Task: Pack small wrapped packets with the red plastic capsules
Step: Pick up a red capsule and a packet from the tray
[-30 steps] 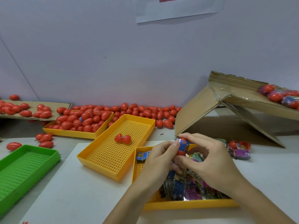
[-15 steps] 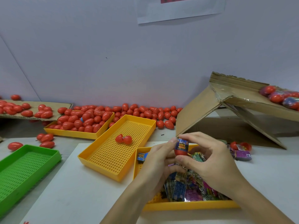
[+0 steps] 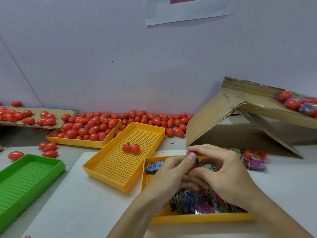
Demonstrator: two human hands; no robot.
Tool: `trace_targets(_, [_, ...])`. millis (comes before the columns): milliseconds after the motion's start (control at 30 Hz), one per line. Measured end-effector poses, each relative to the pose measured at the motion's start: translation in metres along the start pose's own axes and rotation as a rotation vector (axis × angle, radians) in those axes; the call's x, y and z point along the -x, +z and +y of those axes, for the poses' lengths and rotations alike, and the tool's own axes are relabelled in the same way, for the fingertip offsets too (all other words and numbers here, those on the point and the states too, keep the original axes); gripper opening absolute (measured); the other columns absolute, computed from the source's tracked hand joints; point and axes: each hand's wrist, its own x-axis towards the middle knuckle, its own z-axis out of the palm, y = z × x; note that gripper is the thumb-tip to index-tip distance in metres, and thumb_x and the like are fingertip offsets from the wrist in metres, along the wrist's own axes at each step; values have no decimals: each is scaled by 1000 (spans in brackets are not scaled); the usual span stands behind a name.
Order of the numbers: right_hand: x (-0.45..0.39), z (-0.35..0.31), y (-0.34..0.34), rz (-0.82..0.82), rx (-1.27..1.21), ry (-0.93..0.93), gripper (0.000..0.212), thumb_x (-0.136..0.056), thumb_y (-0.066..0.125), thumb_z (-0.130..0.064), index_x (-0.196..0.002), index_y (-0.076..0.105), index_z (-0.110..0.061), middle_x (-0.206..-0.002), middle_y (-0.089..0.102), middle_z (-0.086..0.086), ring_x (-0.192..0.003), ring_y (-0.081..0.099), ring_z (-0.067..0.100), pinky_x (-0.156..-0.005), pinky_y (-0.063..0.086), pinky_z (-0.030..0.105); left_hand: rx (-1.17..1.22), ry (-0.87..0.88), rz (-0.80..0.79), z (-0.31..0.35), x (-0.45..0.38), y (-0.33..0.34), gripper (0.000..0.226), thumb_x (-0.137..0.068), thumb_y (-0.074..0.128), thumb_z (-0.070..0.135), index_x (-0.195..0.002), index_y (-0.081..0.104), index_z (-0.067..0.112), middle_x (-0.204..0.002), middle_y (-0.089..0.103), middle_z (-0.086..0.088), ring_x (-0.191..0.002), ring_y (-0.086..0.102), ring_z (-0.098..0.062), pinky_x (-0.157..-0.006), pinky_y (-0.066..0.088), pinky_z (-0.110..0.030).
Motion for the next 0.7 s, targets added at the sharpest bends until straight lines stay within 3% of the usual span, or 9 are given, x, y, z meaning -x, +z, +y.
trace_targets(67, [0,-1,0,2,-41,10,46,-80,79,-16,-123,69,-30,-115,70,-17,-109,66,10,-87,57,28,100,-14,49,0,-2,1,37,-91,56,44,-101,69,11,-80,74,-4,-76,71,-19,-64,56,-28])
trace_targets(133, [0,-2,0,4,-109,27,47,-80,77,-19,-123,66,-36,-116,70,-17,-109,67,9,-88,57,26,176,-5,82,-2,-4,0,37,-88,59,41,-103,73,10,-90,75,-13,-79,72,-20,-63,56,-29])
trace_targets(300, [0,-1,1,-41,-199,76,52,-88,71,-5,-127,62,-38,-123,70,-15,-118,64,10,-95,56,34,230,22,103,-1,-4,-2,24,-86,63,35,-94,80,19,-97,73,-17,-86,71,-24,-65,57,-30])
trace_targets(467, [1,-3,2,-21,-189,80,52,-89,68,2,-129,63,-31,-123,69,-15,-120,62,7,-92,57,29,181,61,151,-3,-5,-5,30,-85,71,33,-96,71,5,-86,72,-13,-80,70,-23,-64,57,-27])
trace_targets(533, [1,-4,2,4,-116,85,51,-88,70,0,-129,64,-29,-120,70,-17,-116,64,7,-91,58,32,106,91,194,-5,-5,-6,28,-81,77,34,-87,66,9,-85,72,-11,-81,70,-22,-65,56,-26])
trace_targets(700, [2,-6,5,57,61,101,45,-86,76,-12,-122,66,-38,-113,70,-25,-106,66,1,-88,59,28,-57,108,284,-11,-7,-12,52,-69,90,37,-91,54,7,-86,74,-10,-83,74,-25,-72,57,-28])
